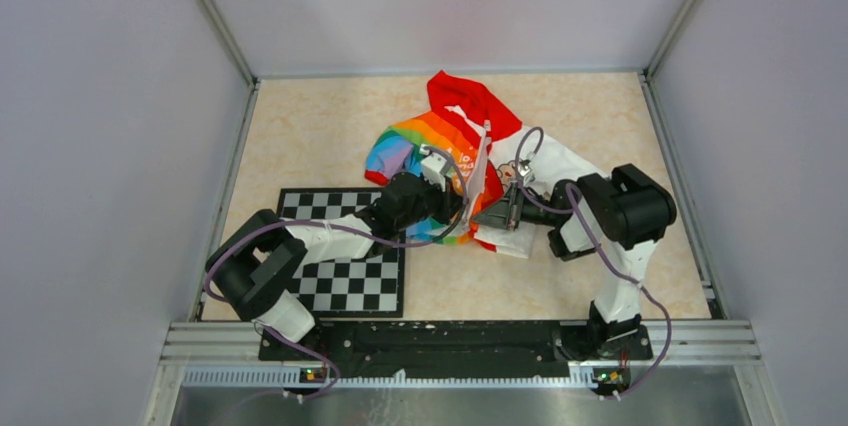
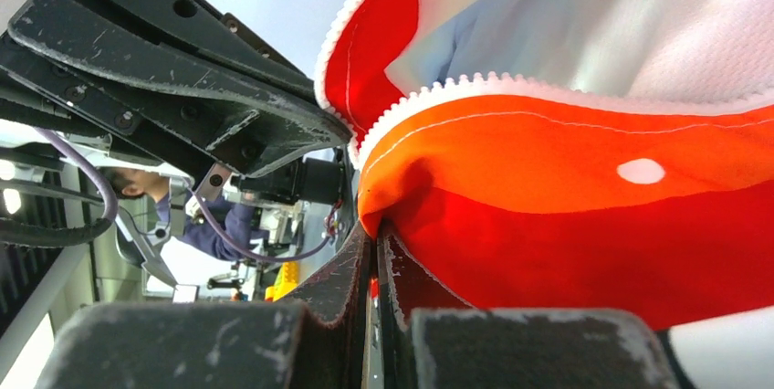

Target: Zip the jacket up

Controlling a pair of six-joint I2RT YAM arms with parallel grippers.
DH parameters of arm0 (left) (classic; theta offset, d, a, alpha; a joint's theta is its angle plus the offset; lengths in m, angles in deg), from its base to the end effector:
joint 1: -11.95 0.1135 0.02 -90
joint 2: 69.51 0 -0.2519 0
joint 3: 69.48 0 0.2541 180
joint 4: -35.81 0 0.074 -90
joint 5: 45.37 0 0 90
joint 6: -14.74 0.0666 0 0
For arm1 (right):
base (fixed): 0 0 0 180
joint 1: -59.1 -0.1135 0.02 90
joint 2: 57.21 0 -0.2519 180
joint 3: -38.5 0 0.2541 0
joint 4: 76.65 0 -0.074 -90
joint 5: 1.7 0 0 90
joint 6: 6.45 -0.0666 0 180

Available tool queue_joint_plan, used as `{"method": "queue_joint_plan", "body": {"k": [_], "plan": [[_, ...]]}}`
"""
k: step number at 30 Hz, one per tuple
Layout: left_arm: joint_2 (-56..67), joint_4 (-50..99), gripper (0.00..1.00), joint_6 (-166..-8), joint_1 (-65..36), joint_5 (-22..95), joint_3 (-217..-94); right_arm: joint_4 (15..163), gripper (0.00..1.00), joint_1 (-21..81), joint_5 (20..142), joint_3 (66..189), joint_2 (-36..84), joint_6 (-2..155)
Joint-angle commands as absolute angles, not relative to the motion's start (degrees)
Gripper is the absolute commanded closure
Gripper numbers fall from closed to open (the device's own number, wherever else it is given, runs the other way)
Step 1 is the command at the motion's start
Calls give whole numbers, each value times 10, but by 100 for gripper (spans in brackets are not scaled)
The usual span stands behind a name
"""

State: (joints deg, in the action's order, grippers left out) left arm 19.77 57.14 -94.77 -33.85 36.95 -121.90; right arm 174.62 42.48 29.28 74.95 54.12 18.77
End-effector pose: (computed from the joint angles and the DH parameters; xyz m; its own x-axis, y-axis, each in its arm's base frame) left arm 0.2411 -0.2607 0.1755 -0.4432 -0.0190 -0.8962 0.6920 0.6283 -0.3555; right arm 0.2577 0.1365 0.0960 -0.9006 0.2171 -0.3764 -0.3575 0.1222 0.9259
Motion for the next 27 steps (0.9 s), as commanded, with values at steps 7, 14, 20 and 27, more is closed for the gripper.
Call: {"method": "queue_joint_plan", "body": {"k": [7, 14, 20, 27], "plan": [[192, 571, 100, -999, -332, 320, -1224, 1871, 100, 428, 295, 756, 527, 193], [203, 607, 100, -1092, -308, 229, -1209, 1883, 100, 429, 294, 750, 521, 193], [220, 564, 100, -1108, -279, 214, -1225, 1883, 100, 429, 289, 734, 503, 201], [208, 479, 82, -1059, -257, 220, -1275, 1848, 100, 429, 286, 699, 476, 210]]}}
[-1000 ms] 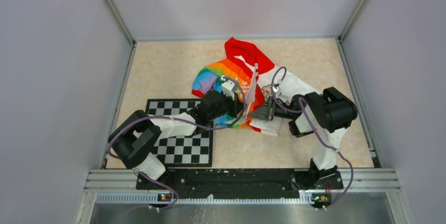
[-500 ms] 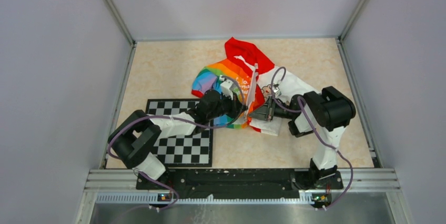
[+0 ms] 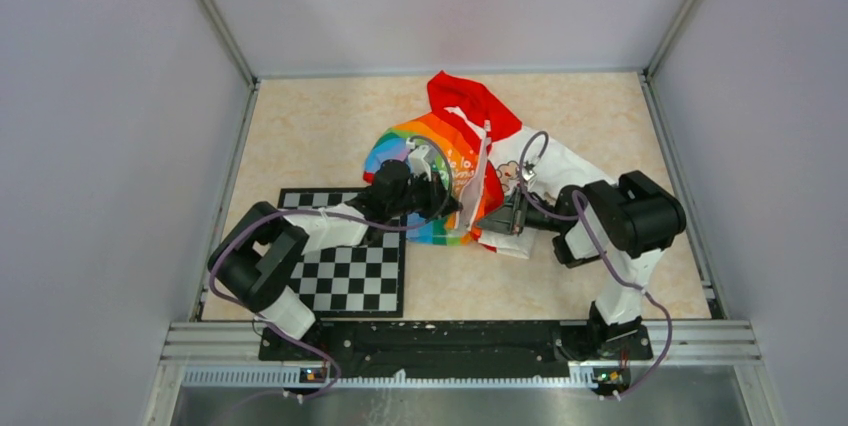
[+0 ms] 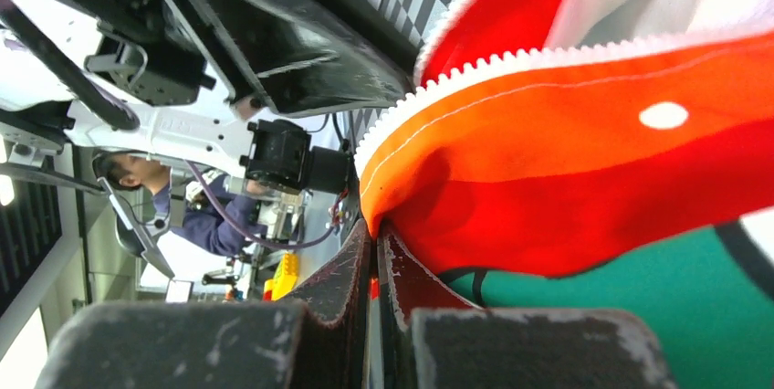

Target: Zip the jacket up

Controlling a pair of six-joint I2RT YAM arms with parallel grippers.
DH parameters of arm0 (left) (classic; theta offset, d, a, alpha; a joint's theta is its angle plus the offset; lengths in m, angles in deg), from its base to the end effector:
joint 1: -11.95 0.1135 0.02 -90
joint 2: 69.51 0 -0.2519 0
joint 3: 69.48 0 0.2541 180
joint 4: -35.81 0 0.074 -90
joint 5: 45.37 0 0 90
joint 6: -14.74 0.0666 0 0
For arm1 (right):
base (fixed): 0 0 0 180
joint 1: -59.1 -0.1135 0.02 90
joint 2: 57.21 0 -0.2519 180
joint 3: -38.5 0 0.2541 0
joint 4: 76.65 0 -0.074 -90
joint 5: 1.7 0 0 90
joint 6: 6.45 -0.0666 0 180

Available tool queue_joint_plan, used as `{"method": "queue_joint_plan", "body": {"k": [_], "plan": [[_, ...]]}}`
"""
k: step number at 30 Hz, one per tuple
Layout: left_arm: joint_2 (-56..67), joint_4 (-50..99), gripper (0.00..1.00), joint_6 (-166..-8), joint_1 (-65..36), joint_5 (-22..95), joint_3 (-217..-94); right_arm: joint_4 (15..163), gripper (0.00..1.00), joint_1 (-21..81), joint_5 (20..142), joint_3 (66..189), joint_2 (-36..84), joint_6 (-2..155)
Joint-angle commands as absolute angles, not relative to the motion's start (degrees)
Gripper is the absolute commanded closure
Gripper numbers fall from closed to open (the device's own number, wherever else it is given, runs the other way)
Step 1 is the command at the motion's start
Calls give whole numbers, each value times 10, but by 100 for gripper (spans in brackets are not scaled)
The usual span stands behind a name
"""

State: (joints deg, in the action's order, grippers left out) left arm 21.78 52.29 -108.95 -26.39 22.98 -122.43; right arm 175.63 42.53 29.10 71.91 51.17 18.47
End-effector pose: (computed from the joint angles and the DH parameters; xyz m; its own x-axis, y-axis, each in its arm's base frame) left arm 0.2601 -0.2371 0.1571 -0.7118 -0.0944 -0.6960 0.5412 0.5580 -0.6291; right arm 0.2456 0.1328 0.1021 -0.8972 0.2175 -0.3843 -0.3672 0.1158 0.9229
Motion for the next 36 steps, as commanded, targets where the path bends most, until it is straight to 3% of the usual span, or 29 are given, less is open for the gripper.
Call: {"method": "queue_joint_plan", "body": {"k": [1, 3, 6, 11, 13, 17, 22, 29, 36], "plan": [[206, 471, 61, -1052, -257, 217, -1280, 1844, 100, 429, 285, 698, 473, 213], [199, 469, 39, -1048, -256, 212, -1280, 1839, 100, 429, 285, 697, 468, 214], [195, 494, 23, -1061, -256, 166, -1273, 1838, 100, 429, 282, 695, 466, 214], [236, 542, 21, -1093, -256, 26, -1288, 1827, 100, 429, 279, 684, 450, 222], [253, 546, 23, -1101, -256, 10, -1293, 1812, 100, 429, 282, 680, 439, 233], [279, 605, 36, -1138, -255, -12, -1287, 1775, 100, 429, 285, 678, 418, 253], [297, 660, 62, -1174, -255, -13, -1280, 1741, 100, 428, 289, 674, 400, 275], [309, 703, 66, -1204, -255, -25, -1273, 1735, 100, 428, 293, 672, 396, 281], [328, 707, 83, -1217, -255, -25, -1274, 1677, 100, 420, 310, 676, 371, 311]]}}
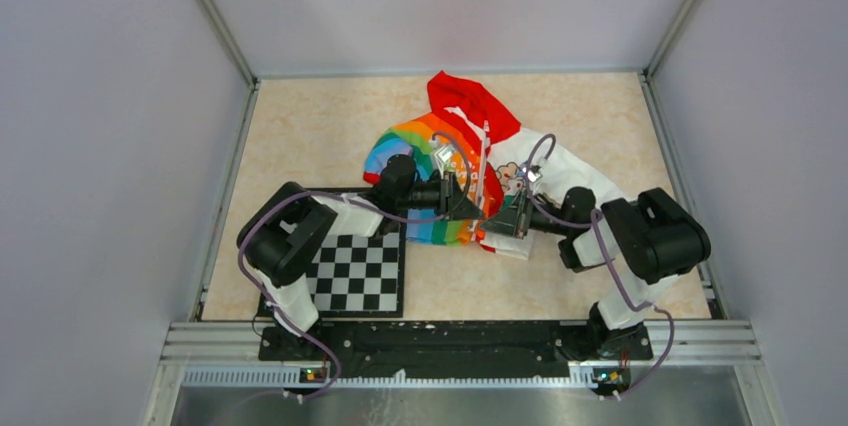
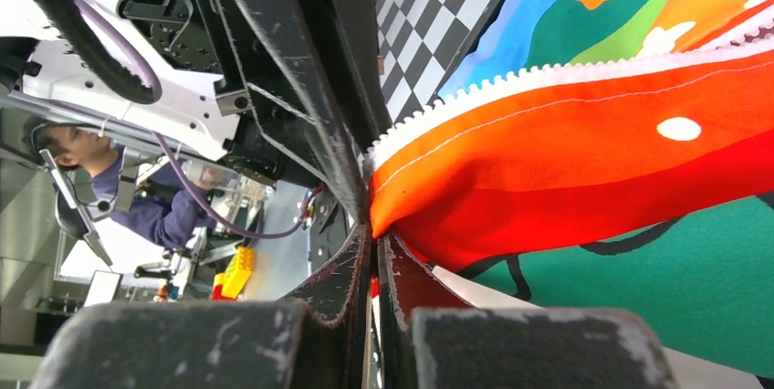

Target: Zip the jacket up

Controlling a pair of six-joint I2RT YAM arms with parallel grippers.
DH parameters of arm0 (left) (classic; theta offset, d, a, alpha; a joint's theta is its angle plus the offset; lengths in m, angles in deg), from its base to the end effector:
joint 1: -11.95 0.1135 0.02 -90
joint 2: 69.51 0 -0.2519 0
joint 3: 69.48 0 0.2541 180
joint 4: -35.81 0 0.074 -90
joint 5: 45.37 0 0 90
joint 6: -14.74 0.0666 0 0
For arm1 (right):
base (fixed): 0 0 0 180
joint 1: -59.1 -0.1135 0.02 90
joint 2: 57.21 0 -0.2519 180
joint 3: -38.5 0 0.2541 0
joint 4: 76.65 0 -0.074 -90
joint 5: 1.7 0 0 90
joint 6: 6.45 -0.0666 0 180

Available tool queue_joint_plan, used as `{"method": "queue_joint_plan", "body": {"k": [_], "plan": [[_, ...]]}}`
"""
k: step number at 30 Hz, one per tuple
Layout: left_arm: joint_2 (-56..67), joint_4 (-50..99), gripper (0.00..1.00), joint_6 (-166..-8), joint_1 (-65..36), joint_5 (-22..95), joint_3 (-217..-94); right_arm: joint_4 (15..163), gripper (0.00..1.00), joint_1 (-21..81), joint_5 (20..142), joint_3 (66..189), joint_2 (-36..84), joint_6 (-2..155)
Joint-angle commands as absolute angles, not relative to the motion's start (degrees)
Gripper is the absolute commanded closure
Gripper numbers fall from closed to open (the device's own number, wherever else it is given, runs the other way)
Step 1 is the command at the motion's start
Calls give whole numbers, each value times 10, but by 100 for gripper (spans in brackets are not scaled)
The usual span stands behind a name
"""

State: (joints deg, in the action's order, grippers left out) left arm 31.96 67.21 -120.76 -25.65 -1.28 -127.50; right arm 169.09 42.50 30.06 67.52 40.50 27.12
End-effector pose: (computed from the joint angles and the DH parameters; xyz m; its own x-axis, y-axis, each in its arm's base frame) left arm 0.2657 -0.2650 0.1605 -0.8157 0.0018 -0.5785 0.5697 0.1768 -0.8026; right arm 0.2282 0.1271 0.1208 -0.8306 0.2100 -0.5158 -0.4920 0.1570 0.8563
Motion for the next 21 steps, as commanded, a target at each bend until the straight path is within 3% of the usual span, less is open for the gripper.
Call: {"method": "queue_joint_plan", "body": {"k": [1, 5, 11, 16, 21], "plan": [[329, 707, 85, -1218, -255, -24, -1275, 1661, 100, 419, 312, 677, 364, 318], [323, 695, 100, -1218, -256, -5, -1273, 1559, 98, 417, 356, 680, 320, 364], [291, 599, 100, -1225, -279, 110, -1274, 1126, 63, 382, 574, 731, 173, 511], [273, 562, 100, -1249, -309, 211, -1271, 965, 59, 354, 706, 747, 63, 546], [255, 498, 100, -1247, -346, 310, -1293, 913, 59, 313, 778, 744, -12, 553]]}}
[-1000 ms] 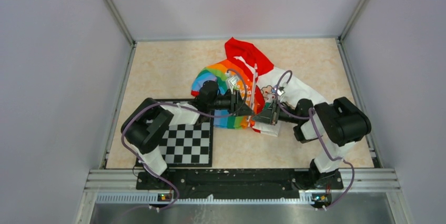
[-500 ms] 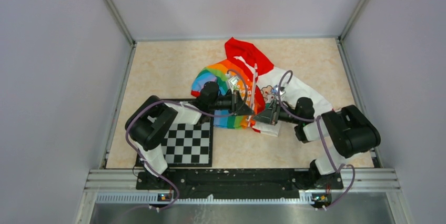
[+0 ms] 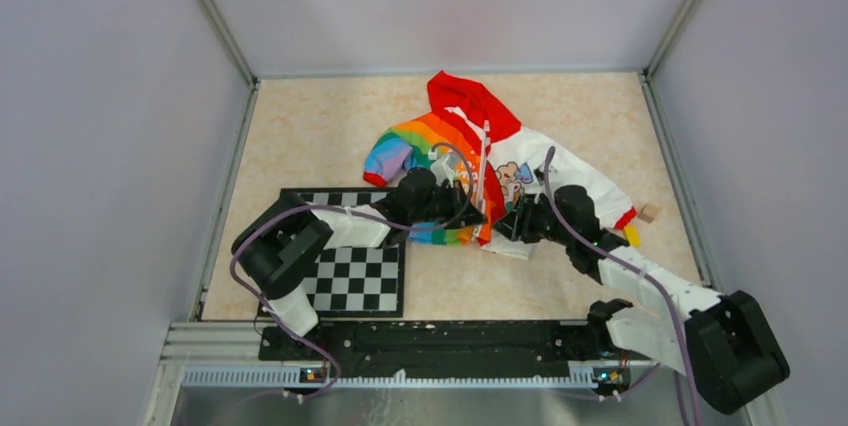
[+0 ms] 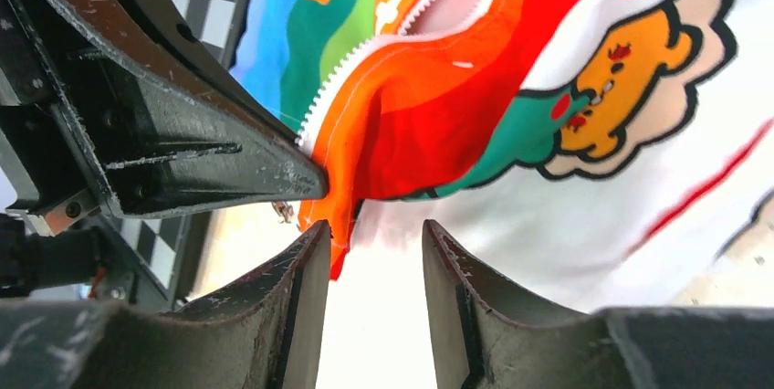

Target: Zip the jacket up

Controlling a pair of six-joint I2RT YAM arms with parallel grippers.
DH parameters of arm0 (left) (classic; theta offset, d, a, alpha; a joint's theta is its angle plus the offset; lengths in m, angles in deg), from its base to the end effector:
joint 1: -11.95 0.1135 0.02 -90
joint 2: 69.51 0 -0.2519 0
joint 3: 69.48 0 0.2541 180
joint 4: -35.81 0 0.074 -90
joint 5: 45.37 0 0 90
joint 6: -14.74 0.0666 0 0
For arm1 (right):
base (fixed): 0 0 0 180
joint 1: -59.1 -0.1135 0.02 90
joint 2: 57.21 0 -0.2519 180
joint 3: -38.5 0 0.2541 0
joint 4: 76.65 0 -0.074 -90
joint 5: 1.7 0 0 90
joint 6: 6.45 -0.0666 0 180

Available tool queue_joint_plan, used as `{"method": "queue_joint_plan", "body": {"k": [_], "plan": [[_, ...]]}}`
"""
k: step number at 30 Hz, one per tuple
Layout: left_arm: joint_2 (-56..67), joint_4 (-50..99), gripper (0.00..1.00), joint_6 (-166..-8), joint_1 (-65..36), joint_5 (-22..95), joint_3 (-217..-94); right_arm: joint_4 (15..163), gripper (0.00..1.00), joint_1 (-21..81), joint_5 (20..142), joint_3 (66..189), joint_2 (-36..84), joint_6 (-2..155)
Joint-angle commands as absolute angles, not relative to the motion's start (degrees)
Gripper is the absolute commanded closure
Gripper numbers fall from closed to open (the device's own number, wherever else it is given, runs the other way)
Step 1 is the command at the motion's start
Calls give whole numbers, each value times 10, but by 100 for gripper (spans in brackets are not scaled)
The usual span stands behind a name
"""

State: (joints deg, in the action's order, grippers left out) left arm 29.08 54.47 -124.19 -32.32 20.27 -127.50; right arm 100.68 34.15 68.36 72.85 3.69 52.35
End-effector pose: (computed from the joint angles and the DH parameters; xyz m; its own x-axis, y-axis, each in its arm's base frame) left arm 0.2498 -0.2818 0.1471 -0.8615 -0.1193 -0.4935 0.3964 0.4494 -0.8006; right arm 0.2117 0.1235 0.1533 -0.7238 0.2003 -0.6603 -0.3407 0.7283 0.5945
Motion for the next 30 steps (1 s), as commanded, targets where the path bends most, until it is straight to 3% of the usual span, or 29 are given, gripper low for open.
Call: {"method": "queue_joint_plan", "body": {"k": [1, 12, 18, 30], "plan": [[251, 487, 100, -1249, -352, 326, -1296, 918, 59, 308, 777, 740, -21, 549], [239, 455, 100, -1289, -378, 379, -1308, 1012, 62, 276, 729, 727, 5, 507], [249, 465, 100, -1303, -381, 365, -1313, 1104, 57, 275, 679, 699, 26, 466], [252, 453, 100, -1305, -381, 361, -1323, 1125, 55, 275, 680, 704, 71, 493]]}}
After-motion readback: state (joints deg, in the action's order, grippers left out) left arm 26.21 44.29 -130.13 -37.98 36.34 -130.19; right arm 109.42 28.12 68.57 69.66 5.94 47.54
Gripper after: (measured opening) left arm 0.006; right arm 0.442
